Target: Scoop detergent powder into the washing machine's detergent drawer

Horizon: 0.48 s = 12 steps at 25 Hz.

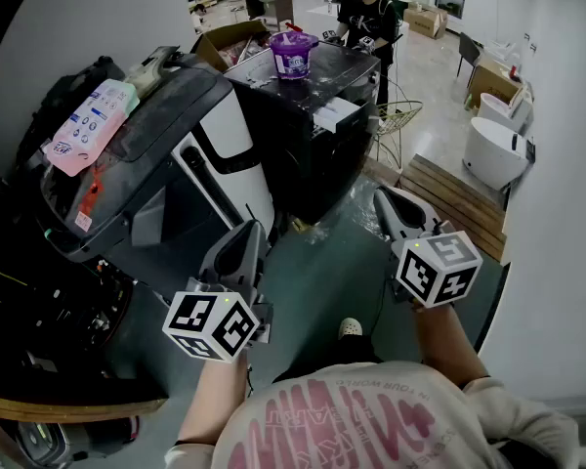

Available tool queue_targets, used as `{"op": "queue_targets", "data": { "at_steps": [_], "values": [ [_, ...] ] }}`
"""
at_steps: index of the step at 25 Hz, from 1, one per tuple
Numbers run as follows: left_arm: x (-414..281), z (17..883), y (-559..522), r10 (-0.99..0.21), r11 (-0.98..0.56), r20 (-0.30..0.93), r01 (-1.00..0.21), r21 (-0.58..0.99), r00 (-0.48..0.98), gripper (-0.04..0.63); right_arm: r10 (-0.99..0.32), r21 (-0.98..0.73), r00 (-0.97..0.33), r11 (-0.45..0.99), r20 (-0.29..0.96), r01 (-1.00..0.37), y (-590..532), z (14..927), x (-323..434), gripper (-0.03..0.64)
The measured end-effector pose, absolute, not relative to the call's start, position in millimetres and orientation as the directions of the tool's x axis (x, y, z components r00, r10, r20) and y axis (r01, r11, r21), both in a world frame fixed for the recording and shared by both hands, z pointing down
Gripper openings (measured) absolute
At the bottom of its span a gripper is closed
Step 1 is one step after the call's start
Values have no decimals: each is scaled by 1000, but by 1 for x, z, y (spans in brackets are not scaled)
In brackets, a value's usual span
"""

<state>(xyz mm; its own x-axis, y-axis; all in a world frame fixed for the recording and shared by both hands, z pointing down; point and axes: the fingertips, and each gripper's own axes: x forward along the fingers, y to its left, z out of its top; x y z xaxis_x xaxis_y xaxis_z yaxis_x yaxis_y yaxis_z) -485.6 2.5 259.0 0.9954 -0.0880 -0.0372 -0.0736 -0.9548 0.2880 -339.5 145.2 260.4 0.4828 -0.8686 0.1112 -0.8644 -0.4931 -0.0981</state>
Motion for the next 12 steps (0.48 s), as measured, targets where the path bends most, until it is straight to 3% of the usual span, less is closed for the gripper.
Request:
{"op": "queue_targets", "data": {
  "at_steps": [12],
  "values": [
    [-403,274,-15,-118,-940,8,-115,322,993,2,-896,-168,429,-444,118,-880,128,273,-252,-2]
  ]
}}
